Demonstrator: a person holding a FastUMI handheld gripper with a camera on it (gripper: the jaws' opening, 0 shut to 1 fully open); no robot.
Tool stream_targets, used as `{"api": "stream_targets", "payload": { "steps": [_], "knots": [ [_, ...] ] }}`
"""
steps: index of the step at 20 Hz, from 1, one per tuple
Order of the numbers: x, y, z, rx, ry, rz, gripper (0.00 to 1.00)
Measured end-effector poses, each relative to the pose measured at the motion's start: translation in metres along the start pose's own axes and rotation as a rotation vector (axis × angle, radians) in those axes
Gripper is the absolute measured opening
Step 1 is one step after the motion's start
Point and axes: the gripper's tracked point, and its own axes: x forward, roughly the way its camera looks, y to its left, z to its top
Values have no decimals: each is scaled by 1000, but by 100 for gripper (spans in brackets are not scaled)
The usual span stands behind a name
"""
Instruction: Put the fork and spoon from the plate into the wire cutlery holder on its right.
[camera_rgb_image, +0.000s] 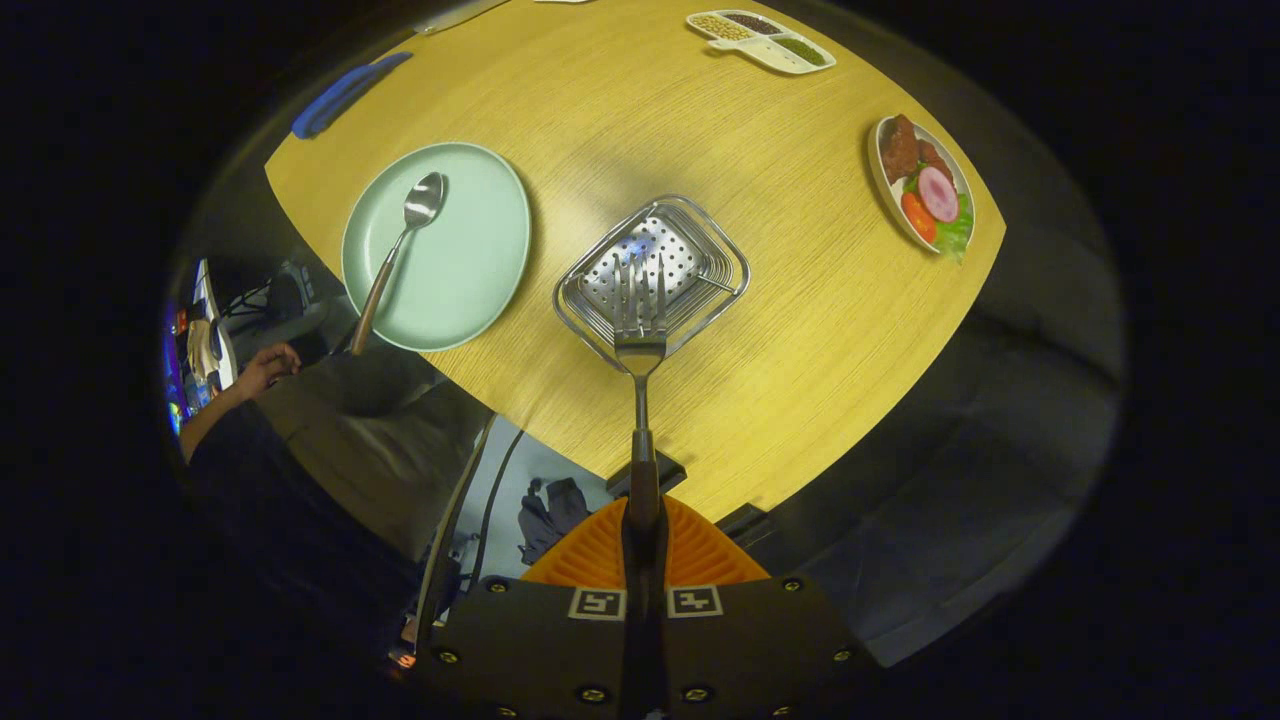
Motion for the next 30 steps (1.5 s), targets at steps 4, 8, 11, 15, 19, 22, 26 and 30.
{"api": "stream_targets", "payload": {
  "steps": [4,8,11,15,19,22,26,30],
  "knots": [
    [11,-14,10,-12,93,-12,1],
    [21,-19,30,-23,143,-17,1],
    [29,-17,36,-31,179,-13,1],
    [33,-10,45,-21,200,2,1],
    [37,-6,53,1,226,13,1],
    [36,-5,57,21,242,12,5],
    [36,-7,58,31,227,9,9],
    [28,-12,61,70,168,6,16]
  ]
}}
